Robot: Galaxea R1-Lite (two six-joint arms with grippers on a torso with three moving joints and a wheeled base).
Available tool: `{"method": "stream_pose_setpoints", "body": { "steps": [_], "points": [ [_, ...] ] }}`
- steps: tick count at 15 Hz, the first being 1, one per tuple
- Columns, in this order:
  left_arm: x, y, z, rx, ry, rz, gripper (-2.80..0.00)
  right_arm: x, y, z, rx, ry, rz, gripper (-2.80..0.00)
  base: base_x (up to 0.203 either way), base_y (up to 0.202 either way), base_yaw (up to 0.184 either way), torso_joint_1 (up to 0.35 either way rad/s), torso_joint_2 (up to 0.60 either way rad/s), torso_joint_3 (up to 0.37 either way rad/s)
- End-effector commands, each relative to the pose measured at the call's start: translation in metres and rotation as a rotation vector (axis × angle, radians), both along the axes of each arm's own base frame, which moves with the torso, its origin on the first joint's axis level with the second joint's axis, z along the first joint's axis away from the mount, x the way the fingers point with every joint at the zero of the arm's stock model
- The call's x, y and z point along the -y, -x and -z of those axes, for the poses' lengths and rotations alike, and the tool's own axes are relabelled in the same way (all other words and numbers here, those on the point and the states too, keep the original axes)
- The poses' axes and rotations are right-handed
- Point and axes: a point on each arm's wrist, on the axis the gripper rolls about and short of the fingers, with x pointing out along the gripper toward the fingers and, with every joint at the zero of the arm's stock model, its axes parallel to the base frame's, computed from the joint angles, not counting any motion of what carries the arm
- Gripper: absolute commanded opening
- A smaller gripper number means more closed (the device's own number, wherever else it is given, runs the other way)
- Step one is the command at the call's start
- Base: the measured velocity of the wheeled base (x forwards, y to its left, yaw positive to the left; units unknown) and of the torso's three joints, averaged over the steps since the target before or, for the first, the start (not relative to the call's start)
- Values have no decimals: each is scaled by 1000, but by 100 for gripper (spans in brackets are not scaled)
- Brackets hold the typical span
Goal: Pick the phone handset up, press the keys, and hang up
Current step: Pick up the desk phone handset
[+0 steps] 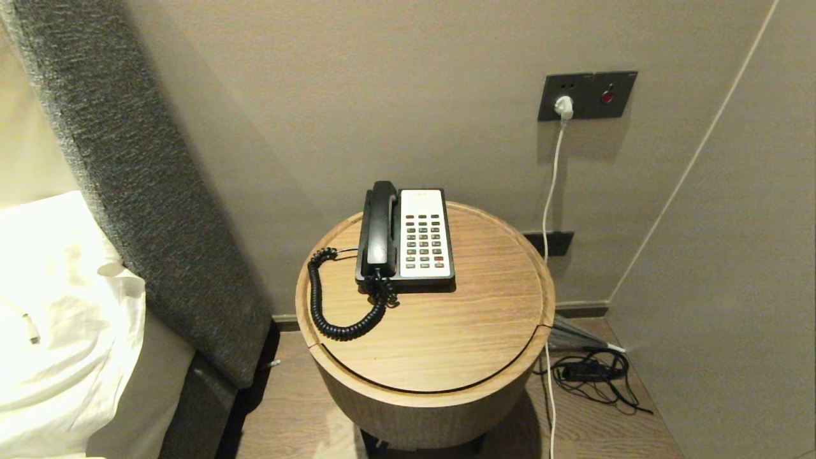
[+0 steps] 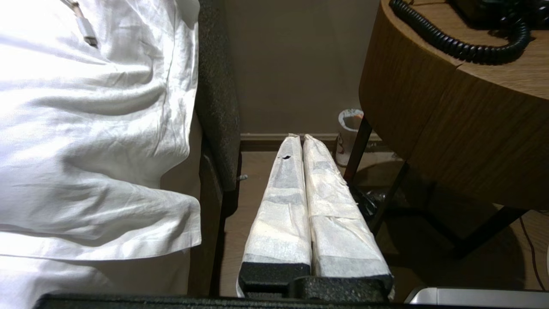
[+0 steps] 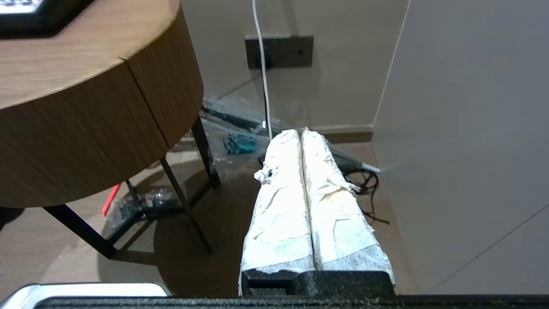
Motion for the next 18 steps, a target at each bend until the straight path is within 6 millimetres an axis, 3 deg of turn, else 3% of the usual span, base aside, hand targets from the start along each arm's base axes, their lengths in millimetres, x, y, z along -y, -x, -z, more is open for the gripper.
{"method": "stream_pose_setpoints", "body": {
  "steps": [1,18],
  "points": [
    [0,0,0,0,0,-2,-280,0,0,0,2,0,0,-280,0,0,0,-2,6,-202],
    [0,0,0,-1,1,-2,-280,0,0,0,2,0,0,-280,0,0,0,3,3,-198]
  ]
}}
